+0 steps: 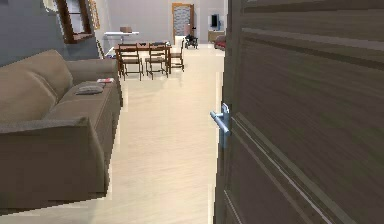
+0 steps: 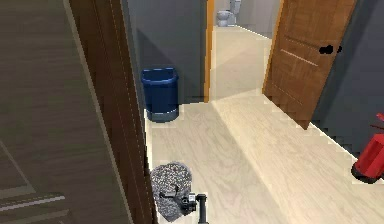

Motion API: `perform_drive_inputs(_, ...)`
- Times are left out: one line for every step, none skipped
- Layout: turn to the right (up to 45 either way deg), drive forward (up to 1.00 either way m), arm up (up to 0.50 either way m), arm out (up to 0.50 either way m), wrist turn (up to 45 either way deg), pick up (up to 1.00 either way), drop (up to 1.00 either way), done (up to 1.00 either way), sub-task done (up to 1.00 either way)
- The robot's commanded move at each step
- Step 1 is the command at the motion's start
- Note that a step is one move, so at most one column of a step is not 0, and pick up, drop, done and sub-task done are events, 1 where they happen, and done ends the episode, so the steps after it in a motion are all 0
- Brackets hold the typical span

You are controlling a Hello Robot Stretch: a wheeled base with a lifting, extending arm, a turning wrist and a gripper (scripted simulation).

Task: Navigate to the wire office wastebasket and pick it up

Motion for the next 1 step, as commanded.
perform_drive_inputs(0.0,0.00,0.10,0.00,0.0,0.00,0.00,0.00,0.00)
